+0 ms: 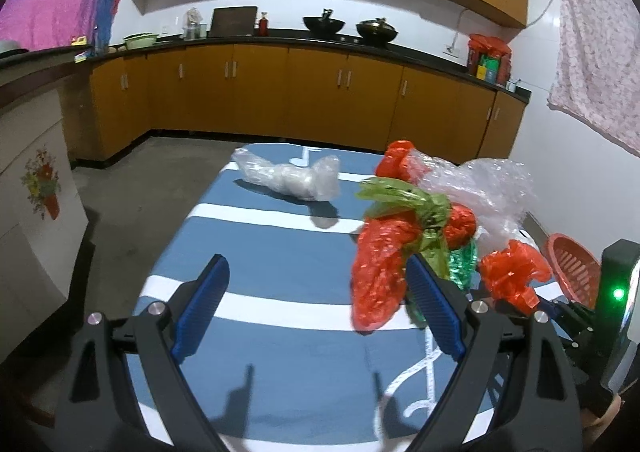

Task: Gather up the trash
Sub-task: 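Grasp the green bag with the left gripper while the right gripper grasps the red bag, then carry the green and red bags over the red basket and release them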

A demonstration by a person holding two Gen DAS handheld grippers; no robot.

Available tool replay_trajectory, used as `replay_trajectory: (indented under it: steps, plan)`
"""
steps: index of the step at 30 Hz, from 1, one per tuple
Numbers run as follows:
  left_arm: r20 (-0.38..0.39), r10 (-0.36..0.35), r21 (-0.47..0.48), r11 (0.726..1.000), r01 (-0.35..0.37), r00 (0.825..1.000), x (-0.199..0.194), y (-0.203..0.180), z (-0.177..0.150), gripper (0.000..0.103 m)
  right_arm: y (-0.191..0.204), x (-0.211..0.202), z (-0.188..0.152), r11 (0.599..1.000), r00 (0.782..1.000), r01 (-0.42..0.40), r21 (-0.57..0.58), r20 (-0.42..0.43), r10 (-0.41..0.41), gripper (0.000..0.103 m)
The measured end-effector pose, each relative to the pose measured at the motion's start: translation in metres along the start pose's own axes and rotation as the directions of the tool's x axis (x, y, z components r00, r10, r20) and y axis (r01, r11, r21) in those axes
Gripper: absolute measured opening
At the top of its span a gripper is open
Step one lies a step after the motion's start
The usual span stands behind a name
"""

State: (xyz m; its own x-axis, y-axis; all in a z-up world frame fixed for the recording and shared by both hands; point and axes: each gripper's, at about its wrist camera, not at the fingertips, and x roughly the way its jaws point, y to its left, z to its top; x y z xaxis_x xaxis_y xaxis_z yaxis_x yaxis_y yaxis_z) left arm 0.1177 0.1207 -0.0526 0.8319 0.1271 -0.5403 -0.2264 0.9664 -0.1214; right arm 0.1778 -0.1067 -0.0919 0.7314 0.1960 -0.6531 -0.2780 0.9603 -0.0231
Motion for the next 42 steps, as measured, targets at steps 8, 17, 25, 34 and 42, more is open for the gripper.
replay_trajectory:
  steps: [8, 17, 25, 34, 42]
  plan:
    - [-0.019, -0.083, 0.043, 0.996, 0.084, 0.996, 0.027, -0.045, 0.012, 0.083, -0.026, -0.033, -0.002, 0.998, 0.997, 0.030, 0.058, 0.067, -0.034, 0.039]
    - [-0.087, -0.077, 0.072, 0.994, 0.083, 0.993, 0.081, -0.084, 0.030, 0.067, -0.060, -0.047, -0.012, 0.990, 0.993, 0.083, 0.110, 0.075, -0.091, 0.039]
    - [-0.153, -0.054, 0.059, 0.996, 0.064, 0.987, 0.110, -0.090, 0.033, 0.048, -0.083, -0.047, -0.017, 0.981, 0.990, 0.117, 0.153, 0.066, -0.128, 0.039]
    - [-0.139, -0.083, 0.076, 0.993, 0.094, 0.987, 0.103, -0.086, 0.032, 0.023, -0.089, -0.051, -0.019, 0.977, 0.988, 0.127, 0.174, 0.069, -0.141, 0.039]
    - [-0.083, -0.125, 0.067, 0.989, 0.131, 0.989, 0.068, -0.076, 0.039, 0.023, -0.093, -0.069, -0.013, 0.973, 0.982, 0.123, 0.194, 0.117, -0.147, 0.039]
